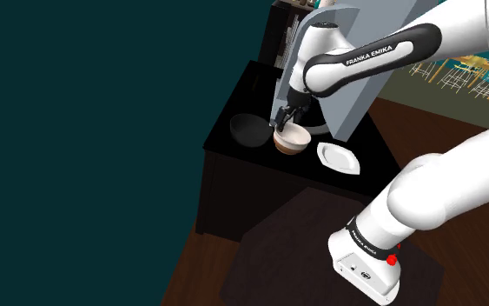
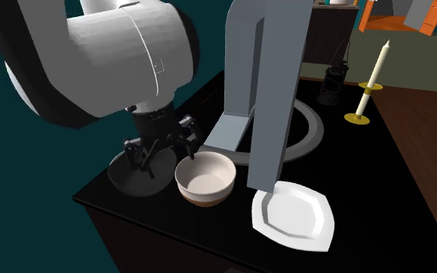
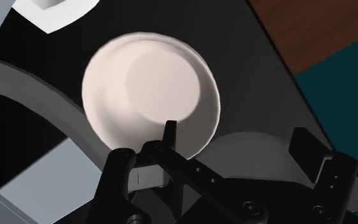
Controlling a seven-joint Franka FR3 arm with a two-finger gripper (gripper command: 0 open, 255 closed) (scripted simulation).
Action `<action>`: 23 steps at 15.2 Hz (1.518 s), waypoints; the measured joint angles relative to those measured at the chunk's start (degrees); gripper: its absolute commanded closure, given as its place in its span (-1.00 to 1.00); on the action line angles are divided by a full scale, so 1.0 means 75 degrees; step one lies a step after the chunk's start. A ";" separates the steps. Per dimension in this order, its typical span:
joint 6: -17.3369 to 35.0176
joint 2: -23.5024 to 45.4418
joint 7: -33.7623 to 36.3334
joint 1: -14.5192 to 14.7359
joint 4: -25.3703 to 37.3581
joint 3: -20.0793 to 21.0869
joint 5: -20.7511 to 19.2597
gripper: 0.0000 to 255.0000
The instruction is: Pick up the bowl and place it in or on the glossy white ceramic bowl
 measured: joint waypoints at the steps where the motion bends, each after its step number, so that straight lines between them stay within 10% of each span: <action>1: 0.0258 0.0327 -0.0008 -0.0037 0.0042 -0.0021 -0.0097 -1.00; 18: 0.1961 0.1969 0.0261 -0.0257 -0.0117 -0.0109 -0.0717 -1.00; 19: 0.1961 0.1969 0.0261 -0.0257 -0.0117 -0.0109 -0.0717 1.00; 23: 0.1958 0.1967 0.0261 -0.0257 -0.0117 -0.0110 -0.0717 1.00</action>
